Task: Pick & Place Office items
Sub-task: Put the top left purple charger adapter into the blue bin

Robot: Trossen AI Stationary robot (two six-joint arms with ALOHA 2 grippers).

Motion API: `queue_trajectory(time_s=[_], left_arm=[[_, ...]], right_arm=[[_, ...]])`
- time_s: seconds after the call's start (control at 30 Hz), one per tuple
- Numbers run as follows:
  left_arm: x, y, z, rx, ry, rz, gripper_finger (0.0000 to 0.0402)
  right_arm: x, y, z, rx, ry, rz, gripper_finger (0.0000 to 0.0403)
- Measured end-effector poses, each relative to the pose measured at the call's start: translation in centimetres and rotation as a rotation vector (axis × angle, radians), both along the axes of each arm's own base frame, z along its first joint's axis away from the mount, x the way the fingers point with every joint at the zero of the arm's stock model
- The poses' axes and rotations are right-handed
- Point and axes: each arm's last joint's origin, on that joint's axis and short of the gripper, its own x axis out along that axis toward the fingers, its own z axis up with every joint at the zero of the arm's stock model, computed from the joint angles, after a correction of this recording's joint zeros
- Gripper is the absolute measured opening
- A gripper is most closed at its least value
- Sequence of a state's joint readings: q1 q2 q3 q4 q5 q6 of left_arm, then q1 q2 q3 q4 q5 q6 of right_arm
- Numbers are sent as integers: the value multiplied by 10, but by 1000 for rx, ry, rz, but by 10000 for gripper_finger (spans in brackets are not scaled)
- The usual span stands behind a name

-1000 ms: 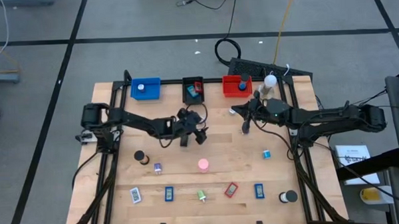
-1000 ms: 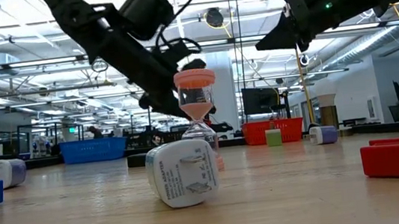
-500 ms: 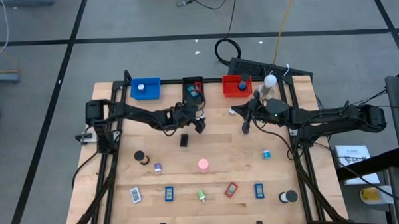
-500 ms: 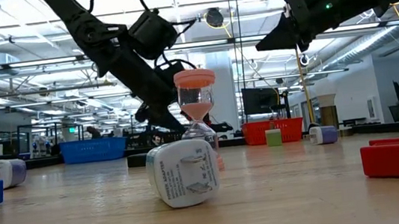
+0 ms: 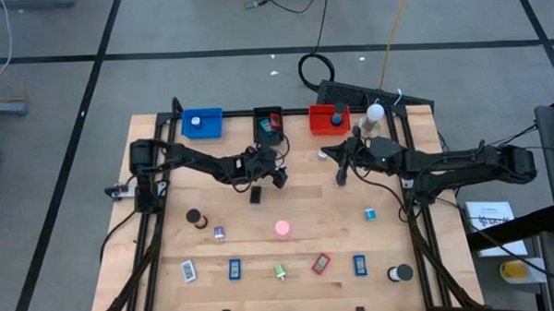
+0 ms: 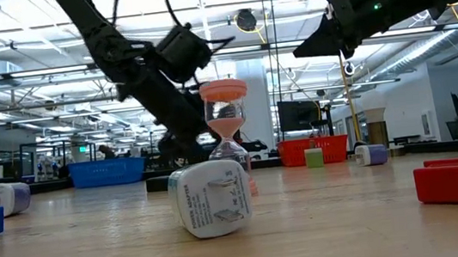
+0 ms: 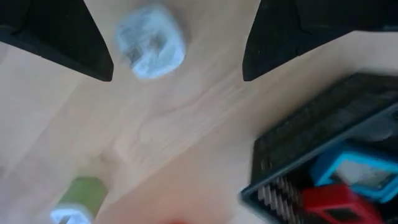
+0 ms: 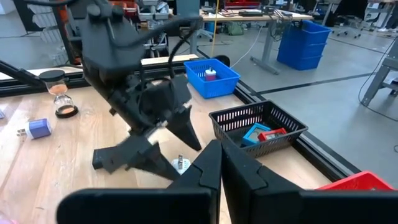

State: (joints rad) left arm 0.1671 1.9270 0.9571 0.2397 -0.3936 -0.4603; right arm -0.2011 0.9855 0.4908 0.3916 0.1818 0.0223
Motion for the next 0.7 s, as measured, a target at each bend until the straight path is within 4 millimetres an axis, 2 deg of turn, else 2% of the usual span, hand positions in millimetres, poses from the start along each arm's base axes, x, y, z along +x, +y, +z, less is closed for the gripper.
queue_trajectory(time_s=[0.1,0.2,0.6,0.7], left_arm=[[5,0,-3,2,10,-3,363],[8,0,-5,0,33,0,341],[3,0,-4,25,121,8,145],[-3,0,8,45,155,8,137]], right_arm=[[0,0,0,0,-1,0,1],[0,0,0,0,0,0,1],[0,0,0,0,2,0,1],[0,0,0,0,4,0,1]])
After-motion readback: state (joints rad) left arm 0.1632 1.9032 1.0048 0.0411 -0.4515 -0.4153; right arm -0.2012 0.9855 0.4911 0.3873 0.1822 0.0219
